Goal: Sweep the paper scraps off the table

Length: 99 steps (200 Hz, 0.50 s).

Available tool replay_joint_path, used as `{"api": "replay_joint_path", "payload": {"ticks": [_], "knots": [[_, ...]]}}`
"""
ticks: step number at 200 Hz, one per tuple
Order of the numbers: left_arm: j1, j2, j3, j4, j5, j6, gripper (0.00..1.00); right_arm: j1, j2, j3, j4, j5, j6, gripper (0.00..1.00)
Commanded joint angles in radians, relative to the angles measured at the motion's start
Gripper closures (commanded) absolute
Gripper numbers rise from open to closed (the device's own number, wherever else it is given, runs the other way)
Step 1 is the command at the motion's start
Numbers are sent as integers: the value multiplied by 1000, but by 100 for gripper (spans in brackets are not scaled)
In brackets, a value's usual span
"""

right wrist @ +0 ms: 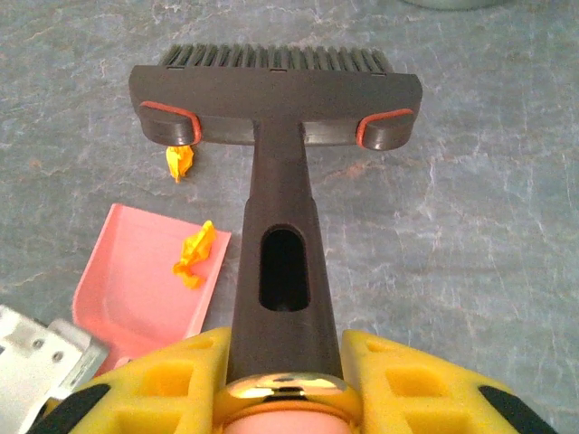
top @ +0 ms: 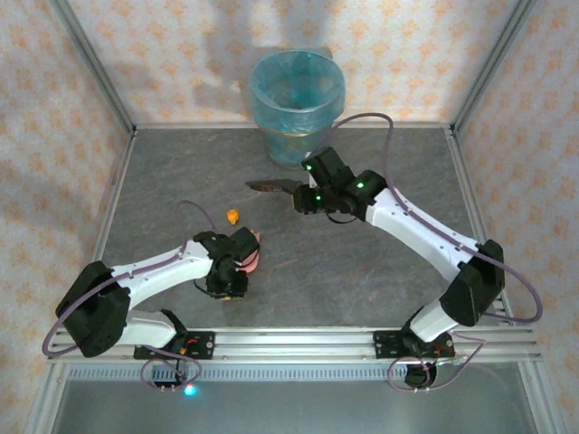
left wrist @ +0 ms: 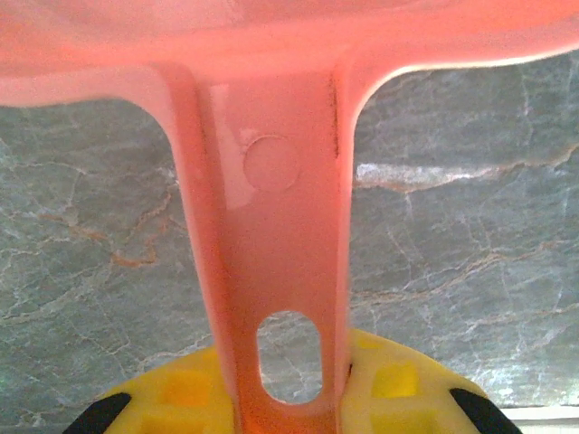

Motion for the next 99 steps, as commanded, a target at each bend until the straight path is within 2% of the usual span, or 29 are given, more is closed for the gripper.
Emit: {"api": "replay_joint_path", "payload": {"ticks": [1,40,71,99], "knots": [[6,16,11,-40,74,17,100,25,35,15,121,88,-62,100],[6,25,26,-80,112,15,100,51,94,19,163,167,-106,100],[13,39,53,-102,145,16,100,62,168,48,146,142,-98,100],[24,52,80,-153,143,38,100,66,155,-4,197,123,-99,100]]}}
